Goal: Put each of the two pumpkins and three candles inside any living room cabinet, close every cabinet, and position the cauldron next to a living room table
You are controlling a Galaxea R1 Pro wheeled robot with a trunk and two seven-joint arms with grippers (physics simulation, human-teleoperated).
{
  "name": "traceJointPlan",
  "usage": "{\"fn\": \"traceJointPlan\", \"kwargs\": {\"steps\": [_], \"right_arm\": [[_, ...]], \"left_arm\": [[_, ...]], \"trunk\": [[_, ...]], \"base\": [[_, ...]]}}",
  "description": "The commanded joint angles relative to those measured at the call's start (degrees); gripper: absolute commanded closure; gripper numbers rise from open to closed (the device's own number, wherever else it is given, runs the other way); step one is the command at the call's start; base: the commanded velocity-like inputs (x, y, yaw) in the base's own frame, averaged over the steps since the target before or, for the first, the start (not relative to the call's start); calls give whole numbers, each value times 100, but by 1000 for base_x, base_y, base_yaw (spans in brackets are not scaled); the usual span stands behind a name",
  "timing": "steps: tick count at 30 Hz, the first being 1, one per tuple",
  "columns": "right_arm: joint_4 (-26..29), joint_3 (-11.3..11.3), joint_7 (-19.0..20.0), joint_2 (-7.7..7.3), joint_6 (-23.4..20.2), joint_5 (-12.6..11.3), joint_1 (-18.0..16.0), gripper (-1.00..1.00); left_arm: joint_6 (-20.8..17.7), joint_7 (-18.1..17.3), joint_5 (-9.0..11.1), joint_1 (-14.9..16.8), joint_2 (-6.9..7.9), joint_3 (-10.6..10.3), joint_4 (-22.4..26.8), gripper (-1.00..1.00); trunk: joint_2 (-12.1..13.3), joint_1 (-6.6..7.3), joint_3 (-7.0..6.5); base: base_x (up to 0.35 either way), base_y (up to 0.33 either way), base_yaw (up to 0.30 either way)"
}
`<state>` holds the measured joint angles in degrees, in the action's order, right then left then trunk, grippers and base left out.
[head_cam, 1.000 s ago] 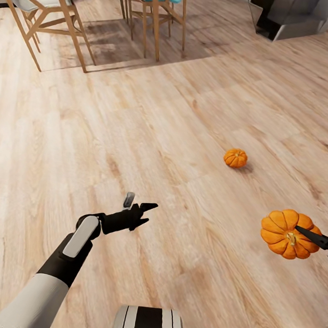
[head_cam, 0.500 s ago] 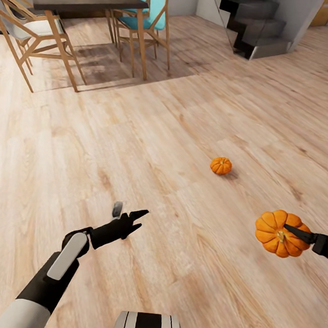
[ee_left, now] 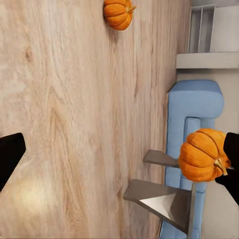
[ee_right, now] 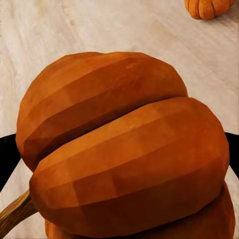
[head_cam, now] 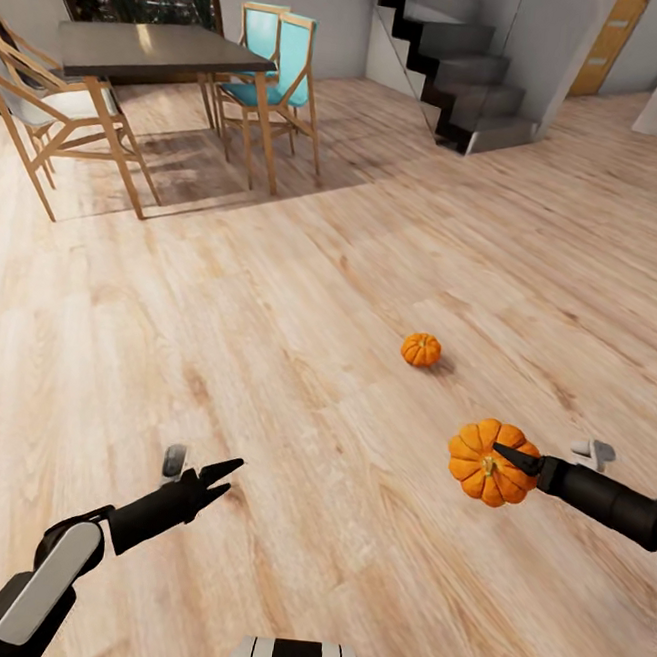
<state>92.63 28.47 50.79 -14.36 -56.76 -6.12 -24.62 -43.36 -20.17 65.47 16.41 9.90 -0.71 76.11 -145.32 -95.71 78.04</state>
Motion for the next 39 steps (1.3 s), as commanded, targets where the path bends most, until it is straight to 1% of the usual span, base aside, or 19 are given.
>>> {"fn": "traceJointPlan", "kwargs": {"steps": [1,3,6,7,9,10,11,13,18,20,21,23,24,25,27,30,33,35,39], "right_arm": [[0,-128,-75,27,-30,-22,-7,100],[0,-300,-126,54,-25,-18,-3,100],[0,-522,-296,76,-30,-6,-6,100],[0,-877,-884,79,-76,0,-20,100],[-25,-1076,-1552,79,-185,0,-59,100],[-43,-1151,-1723,83,-234,4,-92,100],[-161,-1529,-2246,79,-324,13,-265,100],[-205,-1759,-2450,57,-324,-11,-372,100],[-38,-1880,-2441,94,-324,-26,-404,100],[-19,-1888,-2317,106,-324,-28,-405,100],[-12,-1882,-2093,110,-324,-28,-404,100],[-5,-1705,-1112,110,-324,-29,-404,100],[-4,-1638,-904,111,-324,-29,-404,100],[-2,-1478,-461,111,1,-29,-397,100],[-1,-1390,-172,106,244,-30,-366,100],[0,-1336,246,87,395,-30,-332,100],[0,-1305,937,69,471,-30,-302,100],[0,-1297,1145,66,489,-27,-287,100],[0,-1258,1280,62,497,-26,-278,100]], "left_arm": [[-4,-29,21,-27,47,47,-46,-100],[11,-42,13,-54,85,79,-87,-100],[182,-56,-230,-154,118,121,-180,-100],[265,-62,-334,-270,123,147,-218,-100],[332,-47,-367,-311,103,154,-256,-100],[356,-53,-364,-317,107,155,-263,-100],[427,-70,-347,-331,119,158,-269,-100],[460,-64,-373,-336,100,146,-283,-100],[481,-65,-385,-338,80,137,-295,-100],[484,-65,-384,-339,79,124,-297,-100],[485,-66,-391,-339,77,118,-297,-100],[490,-62,-393,-340,71,124,-309,-100],[491,-61,-393,-340,70,126,-319,-100],[493,-59,-395,-340,61,129,-388,-100],[494,-58,-396,-340,53,128,-488,-100],[495,-62,-380,-340,41,124,-531,-100],[495,-60,-388,-340,27,133,-566,-100],[495,-60,-389,-340,30,143,-585,-100],[502,-69,-350,-342,61,175,-596,-100]], "trunk": [[0,3,-29],[3,8,-92],[7,16,-186],[8,19,-218],[11,24,-280],[12,26,-312],[14,29,-343],[16,34,-405],[23,47,-561],[26,52,-623],[27,55,-654],[30,60,-716],[31,63,-747],[32,65,-779],[35,70,-839],[39,78,-918],[43,86,-988],[46,91,-1033],[51,101,-1123]], "base": [[0,0,-114],[0,0,-111],[0,0,-108],[0,0,-108],[0,0,-118],[0,0,-128],[0,0,-141],[0,0,-144],[0,0,-141],[0,0,-140],[0,0,-139],[0,0,-139],[0,0,-139],[0,0,-139],[0,0,-124],[0,0,-63],[0,0,-20],[0,0,-8],[0,0,-4]]}}
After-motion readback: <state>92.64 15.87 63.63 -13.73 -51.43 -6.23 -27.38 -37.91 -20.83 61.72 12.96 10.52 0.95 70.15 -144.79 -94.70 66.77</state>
